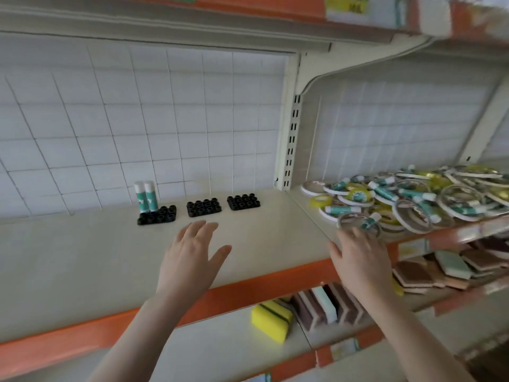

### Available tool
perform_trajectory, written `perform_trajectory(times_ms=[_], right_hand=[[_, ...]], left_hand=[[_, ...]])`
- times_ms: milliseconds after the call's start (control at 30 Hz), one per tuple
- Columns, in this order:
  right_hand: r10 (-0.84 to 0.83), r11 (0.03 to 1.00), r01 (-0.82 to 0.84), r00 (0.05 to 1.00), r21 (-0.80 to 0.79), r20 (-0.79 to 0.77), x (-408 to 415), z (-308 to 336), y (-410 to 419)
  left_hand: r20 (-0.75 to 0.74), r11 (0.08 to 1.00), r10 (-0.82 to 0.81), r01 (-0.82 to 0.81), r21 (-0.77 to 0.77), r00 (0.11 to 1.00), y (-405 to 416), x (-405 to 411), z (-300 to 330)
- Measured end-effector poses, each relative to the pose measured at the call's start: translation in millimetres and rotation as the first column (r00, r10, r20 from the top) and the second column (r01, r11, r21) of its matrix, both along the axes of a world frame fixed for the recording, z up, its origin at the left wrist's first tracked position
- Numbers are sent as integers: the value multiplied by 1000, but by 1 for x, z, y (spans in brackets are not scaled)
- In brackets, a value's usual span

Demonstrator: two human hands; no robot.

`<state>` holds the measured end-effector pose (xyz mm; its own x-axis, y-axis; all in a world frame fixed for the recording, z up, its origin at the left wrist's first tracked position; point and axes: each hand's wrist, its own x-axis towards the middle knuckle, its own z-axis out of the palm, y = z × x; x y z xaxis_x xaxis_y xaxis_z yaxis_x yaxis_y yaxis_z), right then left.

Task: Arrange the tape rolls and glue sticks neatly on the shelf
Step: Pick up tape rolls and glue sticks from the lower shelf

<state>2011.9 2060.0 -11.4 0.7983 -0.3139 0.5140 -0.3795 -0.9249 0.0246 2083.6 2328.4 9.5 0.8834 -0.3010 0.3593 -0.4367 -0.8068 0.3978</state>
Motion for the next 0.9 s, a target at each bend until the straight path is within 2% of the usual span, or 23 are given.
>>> perform_trajectory(times_ms=[233,367,500,600,767,900], right_hand=[[76,997,-72,974,-28,214,-10,-9,-121],[137,990,-126,950,-57,282,-10,-5,-207],[165,986,-165,942,-24,293,-7,-5,-273],[233,971,-235,912,-36,337,-1,-3,-295],[337,937,-350,890,-11,308,7,-8,-310],[349,927,-374,885,24,308,17,-10,-322]], left_hand=[[32,999,-9,10,-53,999,-120,-5,-2],[38,992,3,1,-125,999,-210,-9,-3],[29,992,-6,9,-126,1000,-277,-10,-3],[13,991,17,-15,-134,1000,-306,-9,-3],[8,994,45,-44,-97,999,-330,-3,-4],[37,997,25,-22,-70,999,-347,4,1]])
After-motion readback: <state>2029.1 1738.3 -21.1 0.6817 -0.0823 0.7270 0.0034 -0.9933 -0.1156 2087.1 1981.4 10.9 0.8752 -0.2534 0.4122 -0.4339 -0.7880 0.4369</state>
